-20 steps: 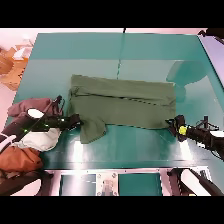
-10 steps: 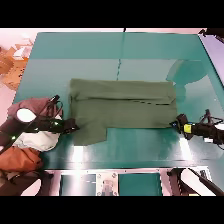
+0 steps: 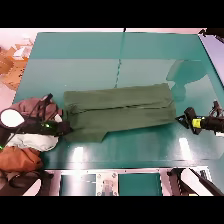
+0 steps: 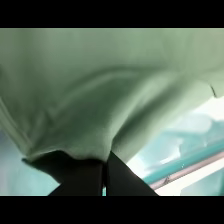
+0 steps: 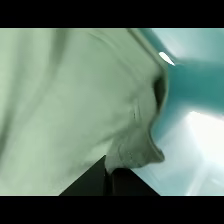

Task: Fold the shirts.

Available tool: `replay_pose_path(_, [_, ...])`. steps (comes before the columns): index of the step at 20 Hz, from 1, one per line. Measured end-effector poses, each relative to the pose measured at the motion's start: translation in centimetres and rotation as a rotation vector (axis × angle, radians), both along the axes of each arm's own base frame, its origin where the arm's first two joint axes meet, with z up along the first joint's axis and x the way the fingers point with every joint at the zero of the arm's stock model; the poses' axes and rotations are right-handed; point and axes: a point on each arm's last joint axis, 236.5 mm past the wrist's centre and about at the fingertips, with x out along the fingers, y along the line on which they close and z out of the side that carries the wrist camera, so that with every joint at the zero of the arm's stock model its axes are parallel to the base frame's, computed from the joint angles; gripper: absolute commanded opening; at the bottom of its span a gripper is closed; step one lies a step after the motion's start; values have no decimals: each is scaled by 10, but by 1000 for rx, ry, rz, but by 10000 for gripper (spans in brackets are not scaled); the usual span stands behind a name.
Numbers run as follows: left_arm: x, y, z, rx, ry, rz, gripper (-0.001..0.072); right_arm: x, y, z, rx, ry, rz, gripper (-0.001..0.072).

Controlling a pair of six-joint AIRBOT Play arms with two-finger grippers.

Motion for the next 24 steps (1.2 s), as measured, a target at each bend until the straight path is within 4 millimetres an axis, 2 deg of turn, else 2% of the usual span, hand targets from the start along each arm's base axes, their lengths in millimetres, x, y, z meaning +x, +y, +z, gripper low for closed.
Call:
replay_pose_path(3, [35,0,22,5,-78,5,21,33,2,30,-27,-88,38,21])
replay_pose_path(7, [96,-3,43,17,-148,-7,21,91,8,60,-42,-171,82,21])
replay_pose_path(10, [143,-7,39,26,-156,-21,21,135,17,59,-35,-181,115,21])
replay_pose_path(13, [188,-8,22,38,-157,-25,26,177,21,36,-15,-154,119,27])
replay_pose_path(15, [215,-10,5,45,-153,-25,536,201,19,15,0,-132,104,368])
replay_pose_path(16, [229,-9,-3,48,-157,-16,539,212,17,6,2,-127,98,417])
replay_pose_path(18, [258,-2,-5,54,-205,25,541,235,8,-1,-2,-146,89,417])
replay_pose_path(20, [284,13,7,53,-253,80,541,254,-11,10,-38,-201,112,433])
replay_pose_path(21, [294,24,17,50,-271,106,541,257,-23,18,-59,-223,140,492])
replay_pose_path(24, [300,48,35,38,-254,132,539,245,-59,24,-118,-210,225,533])
